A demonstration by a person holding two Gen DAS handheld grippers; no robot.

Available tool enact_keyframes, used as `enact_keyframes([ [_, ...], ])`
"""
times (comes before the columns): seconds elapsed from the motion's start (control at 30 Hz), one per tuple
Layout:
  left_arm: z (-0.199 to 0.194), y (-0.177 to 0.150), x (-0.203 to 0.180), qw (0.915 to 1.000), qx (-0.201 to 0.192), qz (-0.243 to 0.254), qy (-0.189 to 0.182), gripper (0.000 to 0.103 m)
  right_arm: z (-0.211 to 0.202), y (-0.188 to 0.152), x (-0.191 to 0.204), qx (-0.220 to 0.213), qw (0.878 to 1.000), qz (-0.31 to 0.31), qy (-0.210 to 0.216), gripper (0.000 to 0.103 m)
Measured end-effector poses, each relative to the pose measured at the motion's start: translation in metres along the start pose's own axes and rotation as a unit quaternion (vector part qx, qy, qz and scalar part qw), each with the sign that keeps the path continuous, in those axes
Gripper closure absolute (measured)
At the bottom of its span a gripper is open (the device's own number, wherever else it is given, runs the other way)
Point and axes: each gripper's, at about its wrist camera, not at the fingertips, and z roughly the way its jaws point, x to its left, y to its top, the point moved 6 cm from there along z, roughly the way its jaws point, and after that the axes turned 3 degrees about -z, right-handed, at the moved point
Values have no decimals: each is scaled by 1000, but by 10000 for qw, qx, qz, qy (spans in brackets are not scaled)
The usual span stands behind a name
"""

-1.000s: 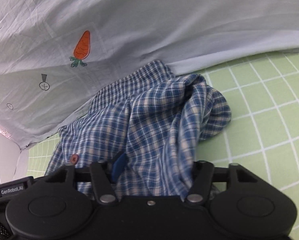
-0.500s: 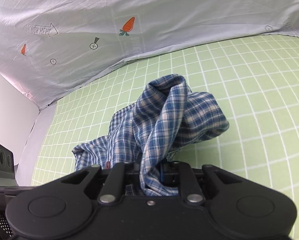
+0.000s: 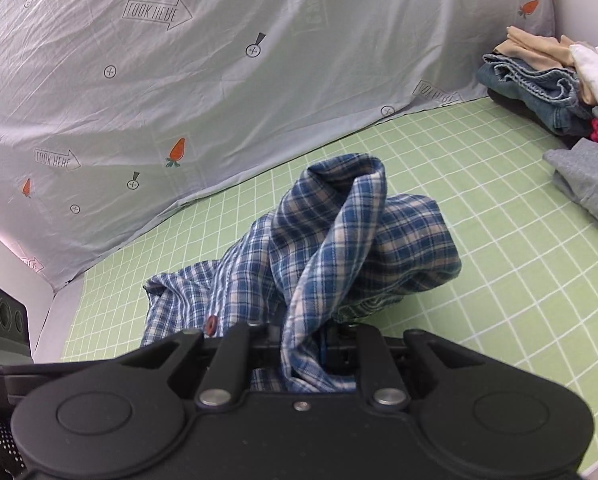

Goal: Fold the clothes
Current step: 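Grasp the folded shirt bundle with both grippers and lift it, then place the folded shirt onto the clothes stack and open both grippers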

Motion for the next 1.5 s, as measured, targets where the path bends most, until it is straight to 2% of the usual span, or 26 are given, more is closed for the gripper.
enact_keyframes([
  [0.23, 72, 1, -99, 9993, -362, -73, -12, 84, -33, 41, -116, -90, 9997, -26, 236, 88],
  [0.33, 106, 6, -153, 9981, -571, -240, -60, 84, -49, 71, -170, -73, 9990, -210, 389, 88],
  [0.47, 148, 24, -229, 9960, -805, -248, -312, 84, -83, 120, -232, -324, 9976, -378, 472, 88],
  [0.57, 173, 40, -291, 9941, -938, 85, -539, 84, -120, 157, -283, -636, 9963, -345, 470, 88],
  [0.73, 226, 54, -377, 9897, -931, 660, -861, 82, -164, 197, -361, -1043, 9942, -251, 88, 88],
  [0.8, 260, 50, -382, 9926, -782, 704, -599, 78, -168, 202, -397, -1077, 9939, -124, -184, 86],
  [0.87, 295, 45, -386, 9947, -627, 742, -326, 74, -153, 195, -436, -885, 9945, 84, -549, 81],
  [0.93, 319, 35, -366, 9977, -354, 572, 27, 71, -133, 182, -471, -624, 9931, 281, -957, 75],
  [1.0, 329, 26, -344, 9993, -194, 269, 172, 64, -113, 165, -497, -416, 9904, 376, -1263, 66],
  [1.07, 325, 28, -329, 9995, -268, 50, 157, 54, -113, 159, -499, -577, 9875, 438, -1398, 53],
  [1.13, 313, 33, -322, 9991, -369, -61, 214, 49, -119, 156, -497, -788, 9828, 444, -1612, 50],
  [1.2, 301, 43, -319, 9976, -581, -90, 378, 47, -138, 159, -484, -1213, 9662, 112, -2273, 51],
  [1.27, 287, 52, -314, 9942, -886, -65, 610, 41, -156, 164, -467, -1723, 9500, -317, -2584, 50],
  [1.3, 284, 57, -315, 9925, -991, 20, 721, 34, -160, 169, -460, -1918, 9493, -511, -2439, 51],
  [1.33, 281, 61, -315, 9905, -1092, 110, 832, 28, -164, 173, -452, -2108, 9481, -703, -2276, 56],
  [1.37, 279, 66, -315, 9882, -1192, 199, 942, 27, -157, 175, -443, -2117, 9515, -934, -2026, 62],
  [1.4, 281, 68, -315, 9873, -1173, 288, 1028, 27, -149, 177, -434, -2115, 9541, -1166, -1770, 64],
  [1.47, 288, 72, -311, 9866, -1042, 316, 1211, 27, -115, 180, -440, -1845, 9603, -1063, -1803, 71],
  [1.5, 288, 71, -309, 9867, -1013, 307, 1236, 27, -97, 181, -443, -1706, 9631, -1003, -1826, 71],
])
